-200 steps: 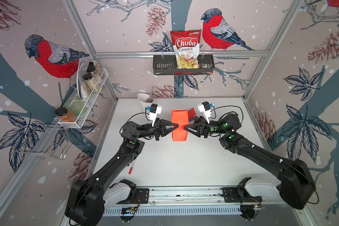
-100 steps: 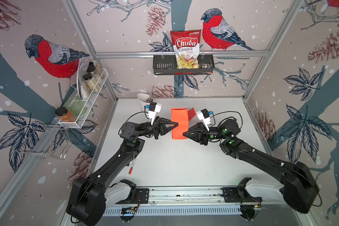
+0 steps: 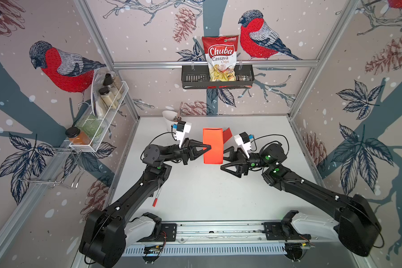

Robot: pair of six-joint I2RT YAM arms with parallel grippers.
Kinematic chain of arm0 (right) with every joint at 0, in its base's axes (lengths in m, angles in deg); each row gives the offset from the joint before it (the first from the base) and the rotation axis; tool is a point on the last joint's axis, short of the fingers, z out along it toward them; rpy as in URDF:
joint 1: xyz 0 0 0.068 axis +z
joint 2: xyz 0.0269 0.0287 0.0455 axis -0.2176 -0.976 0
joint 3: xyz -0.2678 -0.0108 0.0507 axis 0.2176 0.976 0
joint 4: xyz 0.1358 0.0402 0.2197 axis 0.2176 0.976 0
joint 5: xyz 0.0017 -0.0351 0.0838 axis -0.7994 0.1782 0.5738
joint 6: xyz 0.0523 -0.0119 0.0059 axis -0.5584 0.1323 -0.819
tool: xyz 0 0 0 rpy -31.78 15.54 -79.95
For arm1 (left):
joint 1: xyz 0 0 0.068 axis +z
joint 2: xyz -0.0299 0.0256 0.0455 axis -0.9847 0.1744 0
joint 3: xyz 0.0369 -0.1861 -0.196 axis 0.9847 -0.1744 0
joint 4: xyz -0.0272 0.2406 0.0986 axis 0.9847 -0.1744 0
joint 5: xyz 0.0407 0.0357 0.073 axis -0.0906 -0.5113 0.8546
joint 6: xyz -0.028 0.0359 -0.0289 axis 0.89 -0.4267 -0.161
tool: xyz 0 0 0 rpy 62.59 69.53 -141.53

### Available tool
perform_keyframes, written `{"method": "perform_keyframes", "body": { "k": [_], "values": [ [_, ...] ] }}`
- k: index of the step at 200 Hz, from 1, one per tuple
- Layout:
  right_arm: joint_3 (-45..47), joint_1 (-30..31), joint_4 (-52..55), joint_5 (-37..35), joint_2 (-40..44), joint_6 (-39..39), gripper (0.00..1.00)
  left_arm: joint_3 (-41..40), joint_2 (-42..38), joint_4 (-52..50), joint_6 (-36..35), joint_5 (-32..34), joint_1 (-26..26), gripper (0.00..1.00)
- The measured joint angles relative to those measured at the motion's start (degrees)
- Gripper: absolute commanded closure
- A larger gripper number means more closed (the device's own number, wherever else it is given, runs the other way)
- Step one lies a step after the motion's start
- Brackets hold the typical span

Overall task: Fold the square paper along the opposite sides
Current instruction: Smooth out the paper at the center of the board.

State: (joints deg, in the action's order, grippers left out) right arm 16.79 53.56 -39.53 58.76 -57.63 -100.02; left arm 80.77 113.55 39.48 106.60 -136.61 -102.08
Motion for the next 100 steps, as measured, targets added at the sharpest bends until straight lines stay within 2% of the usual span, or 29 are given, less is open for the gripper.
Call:
{"method": "perform_keyframes", "body": {
  "k": [26, 32, 44, 100],
  "values": [
    [0.1, 0.0, 0.0, 0.4, 0.0, 0.0, 0.67, 0.0, 0.0, 0.6, 0.2, 0.0, 0.0, 1.00],
    [0.1, 0.0, 0.0, 0.5, 0.0, 0.0, 0.75, 0.0, 0.0, 0.7, 0.2, 0.0, 0.0, 1.00],
    [0.3, 0.0, 0.1, 0.7, 0.0, 0.0, 1.00, 0.0, 0.0, 0.8, 0.2, -0.1, 0.1, 1.00],
    [0.8, 0.0, 1.2, 0.7, 1.7, 1.3, 1.00, 0.0, 0.2, 0.8, 0.3, -1.3, 0.2, 1.00]
  ]
}}
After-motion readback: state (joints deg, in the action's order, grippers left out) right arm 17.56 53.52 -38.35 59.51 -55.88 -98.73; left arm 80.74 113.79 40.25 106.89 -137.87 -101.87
